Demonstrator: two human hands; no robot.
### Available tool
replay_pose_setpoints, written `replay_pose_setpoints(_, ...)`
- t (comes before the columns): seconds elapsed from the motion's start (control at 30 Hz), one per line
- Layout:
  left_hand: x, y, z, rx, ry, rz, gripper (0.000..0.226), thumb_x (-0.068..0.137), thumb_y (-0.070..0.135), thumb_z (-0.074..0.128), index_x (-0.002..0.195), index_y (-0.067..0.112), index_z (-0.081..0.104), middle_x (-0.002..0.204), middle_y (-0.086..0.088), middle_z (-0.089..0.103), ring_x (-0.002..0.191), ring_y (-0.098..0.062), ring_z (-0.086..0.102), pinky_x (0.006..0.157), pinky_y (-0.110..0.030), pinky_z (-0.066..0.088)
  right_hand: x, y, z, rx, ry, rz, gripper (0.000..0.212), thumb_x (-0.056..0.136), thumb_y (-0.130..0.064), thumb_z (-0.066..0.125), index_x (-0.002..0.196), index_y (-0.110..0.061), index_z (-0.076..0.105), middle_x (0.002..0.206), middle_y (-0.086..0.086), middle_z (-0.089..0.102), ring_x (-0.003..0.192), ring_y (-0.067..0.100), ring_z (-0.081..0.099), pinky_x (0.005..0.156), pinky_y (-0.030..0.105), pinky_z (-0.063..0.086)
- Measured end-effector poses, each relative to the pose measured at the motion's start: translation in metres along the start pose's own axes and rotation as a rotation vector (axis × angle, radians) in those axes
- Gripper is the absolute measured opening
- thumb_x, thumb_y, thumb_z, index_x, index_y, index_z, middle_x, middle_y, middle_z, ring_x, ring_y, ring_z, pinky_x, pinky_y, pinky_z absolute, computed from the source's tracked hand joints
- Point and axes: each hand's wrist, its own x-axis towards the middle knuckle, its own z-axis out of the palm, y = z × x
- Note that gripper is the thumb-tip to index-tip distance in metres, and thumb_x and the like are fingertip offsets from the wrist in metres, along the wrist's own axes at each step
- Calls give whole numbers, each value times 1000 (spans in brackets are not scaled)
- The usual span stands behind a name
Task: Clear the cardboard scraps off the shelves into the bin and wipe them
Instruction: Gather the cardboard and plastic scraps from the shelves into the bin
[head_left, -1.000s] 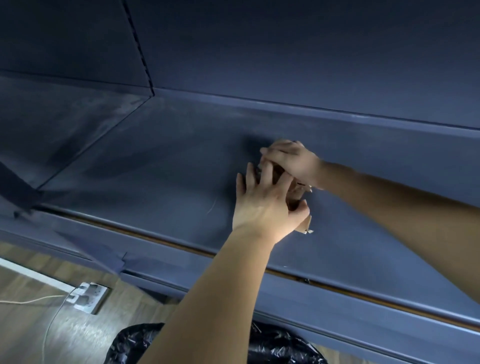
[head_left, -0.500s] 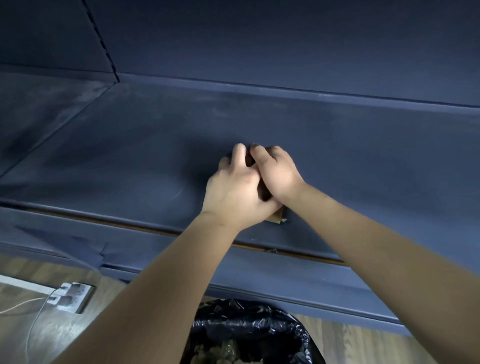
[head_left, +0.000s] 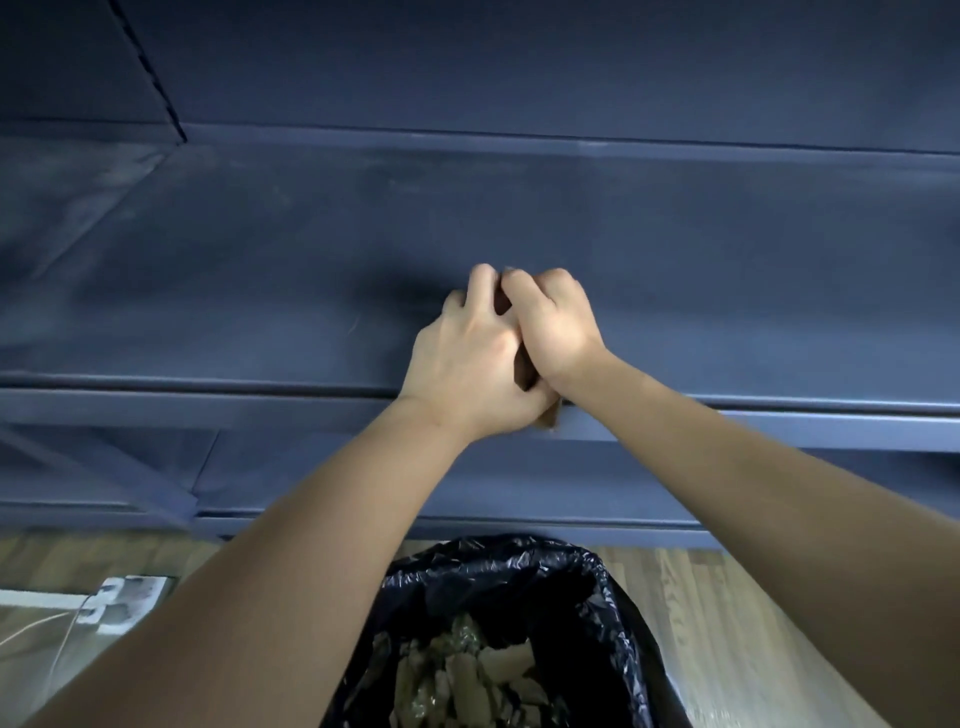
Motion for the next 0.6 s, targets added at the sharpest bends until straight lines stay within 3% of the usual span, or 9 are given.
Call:
replay_pose_setpoints(0.17, -31, 7, -12, 2, -76, 84, 69, 76, 45, 62, 136, 20, 39, 121, -6, 36, 103, -25, 47, 65, -31, 32, -40, 0, 1, 55, 83, 33, 55, 90, -18, 42, 38, -19, 23, 30, -8, 23, 49, 18, 27, 57, 36, 27)
replay_pose_setpoints(0.23, -47, 11, -14, 2, -99, 99, 70, 76, 46, 61, 137, 21, 37, 121, -5, 35, 105, -26, 46, 67, -31, 32, -57, 3, 1, 42, 93, 39, 59, 90, -18, 42, 34, -18, 23, 28, -7, 23, 48, 18, 25, 56, 35, 26)
replay_pose_setpoints(0.43, -99, 15, 2, -12, -158, 60, 68, 77, 43, 58, 138, 20, 35, 121, -4, 33, 109, -25, 44, 67, -30, 33, -104, 25, 15, 3, 32, 69, 64, 90, -17, 41, 27, -19, 40, 26, -7, 33, 48, 18, 30, 56, 32, 26)
replay_pose_setpoints(0.6, -143, 27, 19, -42, -187, 5, 70, 77, 44, 59, 138, 19, 35, 121, -7, 34, 105, -26, 46, 67, -31, 33, -142, 49, 21, 14, -13, 94, 64, 90, -17, 42, 27, -18, 32, 26, -7, 32, 47, 17, 31, 55, 31, 27)
